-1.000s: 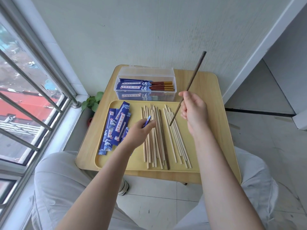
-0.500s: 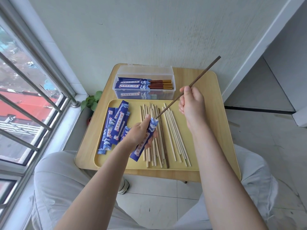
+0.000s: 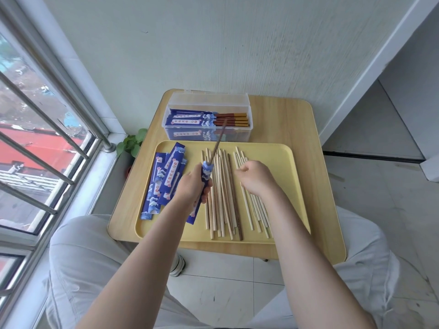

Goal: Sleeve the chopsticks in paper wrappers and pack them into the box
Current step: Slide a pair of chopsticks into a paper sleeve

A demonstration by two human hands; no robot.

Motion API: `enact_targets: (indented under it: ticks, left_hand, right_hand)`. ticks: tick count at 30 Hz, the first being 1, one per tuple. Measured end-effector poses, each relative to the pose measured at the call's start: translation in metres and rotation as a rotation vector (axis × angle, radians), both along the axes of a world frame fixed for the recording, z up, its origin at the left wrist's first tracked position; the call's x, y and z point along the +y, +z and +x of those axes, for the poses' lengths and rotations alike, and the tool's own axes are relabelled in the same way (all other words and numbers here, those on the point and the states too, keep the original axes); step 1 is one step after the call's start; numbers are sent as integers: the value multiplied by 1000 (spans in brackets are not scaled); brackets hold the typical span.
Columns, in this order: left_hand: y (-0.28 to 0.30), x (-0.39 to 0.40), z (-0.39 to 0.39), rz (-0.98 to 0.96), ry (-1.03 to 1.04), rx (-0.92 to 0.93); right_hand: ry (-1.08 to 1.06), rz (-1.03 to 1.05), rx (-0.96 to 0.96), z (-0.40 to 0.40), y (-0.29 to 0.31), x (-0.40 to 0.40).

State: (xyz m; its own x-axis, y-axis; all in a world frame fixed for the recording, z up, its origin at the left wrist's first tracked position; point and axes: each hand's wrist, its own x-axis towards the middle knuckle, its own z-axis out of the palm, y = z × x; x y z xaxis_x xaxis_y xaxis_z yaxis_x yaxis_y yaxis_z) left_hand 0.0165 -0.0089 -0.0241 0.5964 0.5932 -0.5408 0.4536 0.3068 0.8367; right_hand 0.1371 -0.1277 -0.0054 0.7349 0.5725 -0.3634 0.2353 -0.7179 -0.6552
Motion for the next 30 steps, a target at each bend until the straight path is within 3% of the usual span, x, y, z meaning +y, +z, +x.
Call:
enact_targets:
  ticks: [2,5,12,24,30]
  left_hand:
    - [-1,0,-2,-124,64,-20]
    - [-5,-1,-3,-149,58,-18]
    - [-9,-6,-4,123,14,59]
    - [-17,-12,-6,150,22,22]
    - [-17,-12,-8,177,24,-52]
  right_hand:
    - [53,-217,-109,-5,-10,1]
    - [116,-392,-152,-21,-24,6]
    - [155,-462,-185,-40,-22,15]
    - [71,-369,-216,-51,-28,16]
    - [47,-128,-151,-47,-16,6]
